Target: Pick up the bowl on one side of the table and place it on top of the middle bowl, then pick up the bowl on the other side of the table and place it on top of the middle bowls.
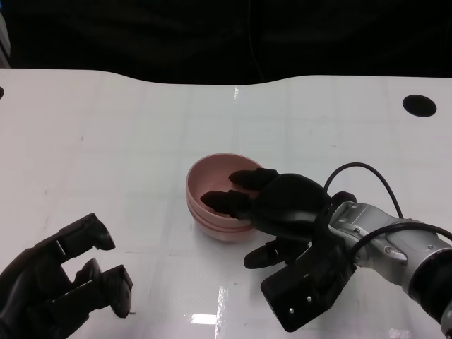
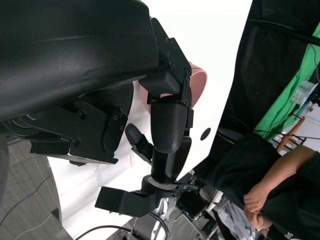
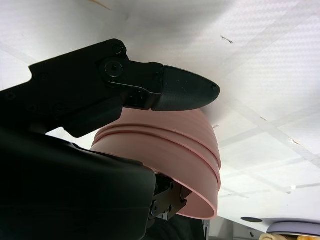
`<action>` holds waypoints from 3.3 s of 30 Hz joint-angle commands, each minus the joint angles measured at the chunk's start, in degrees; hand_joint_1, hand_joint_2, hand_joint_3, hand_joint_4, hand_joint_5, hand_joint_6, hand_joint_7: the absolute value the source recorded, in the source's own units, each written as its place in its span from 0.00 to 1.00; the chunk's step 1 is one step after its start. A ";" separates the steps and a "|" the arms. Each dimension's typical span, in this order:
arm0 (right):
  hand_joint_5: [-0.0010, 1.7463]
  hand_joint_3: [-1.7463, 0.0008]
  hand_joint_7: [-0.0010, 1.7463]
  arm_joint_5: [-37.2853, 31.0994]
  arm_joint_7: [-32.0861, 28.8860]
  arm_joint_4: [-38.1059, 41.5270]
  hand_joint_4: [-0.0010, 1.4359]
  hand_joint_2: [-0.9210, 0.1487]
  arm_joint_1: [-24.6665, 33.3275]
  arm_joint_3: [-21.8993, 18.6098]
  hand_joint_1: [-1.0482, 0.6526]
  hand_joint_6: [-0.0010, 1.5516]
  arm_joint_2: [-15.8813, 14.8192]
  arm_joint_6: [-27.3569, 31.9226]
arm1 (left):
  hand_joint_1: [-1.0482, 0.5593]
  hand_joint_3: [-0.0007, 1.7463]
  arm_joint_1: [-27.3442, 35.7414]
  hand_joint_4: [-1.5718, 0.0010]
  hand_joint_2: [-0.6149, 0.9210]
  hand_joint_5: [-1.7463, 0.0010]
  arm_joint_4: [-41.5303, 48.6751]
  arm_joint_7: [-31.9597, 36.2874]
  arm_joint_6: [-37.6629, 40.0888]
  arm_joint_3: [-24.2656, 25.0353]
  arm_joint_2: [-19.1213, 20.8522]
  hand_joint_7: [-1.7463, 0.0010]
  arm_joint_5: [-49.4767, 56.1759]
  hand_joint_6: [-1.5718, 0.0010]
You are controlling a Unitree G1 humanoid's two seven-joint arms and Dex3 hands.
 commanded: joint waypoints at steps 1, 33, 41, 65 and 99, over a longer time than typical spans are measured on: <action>0.00 0.58 0.00 -0.32 -0.98 0.43 0.00 0.00 -0.39 0.37 0.01 0.00 -0.90 0.10 | 0.69 0.83 -0.34 0.39 1.00 0.00 -0.08 0.62 -0.28 0.06 0.28 0.00 0.54 0.60; 0.00 0.75 0.00 16.82 6.07 -22.33 0.00 0.00 10.30 -13.69 0.05 0.00 -8.92 -3.01 | 0.70 0.84 -0.90 0.40 1.00 0.00 0.29 1.08 -0.09 0.01 0.62 0.00 0.69 0.64; 0.00 0.79 0.00 46.34 17.54 -32.76 0.00 0.00 23.38 -25.07 0.02 0.00 -3.62 5.90 | 0.70 0.85 -1.13 0.40 1.00 0.00 0.90 0.55 -0.03 0.33 0.97 0.00 0.48 0.64; 0.91 0.46 0.36 79.96 26.00 -52.25 0.64 0.24 39.57 -42.33 0.59 0.74 5.61 38.95 | 0.70 0.84 -1.30 0.40 1.00 0.00 1.05 1.12 0.47 1.20 1.63 0.00 0.18 0.65; 0.97 0.33 0.78 89.94 34.44 -50.31 0.66 0.37 53.68 -50.21 0.56 0.58 12.50 36.48 | 0.68 0.81 -1.54 0.50 1.00 0.00 1.91 2.43 0.77 2.72 1.47 0.00 1.15 0.69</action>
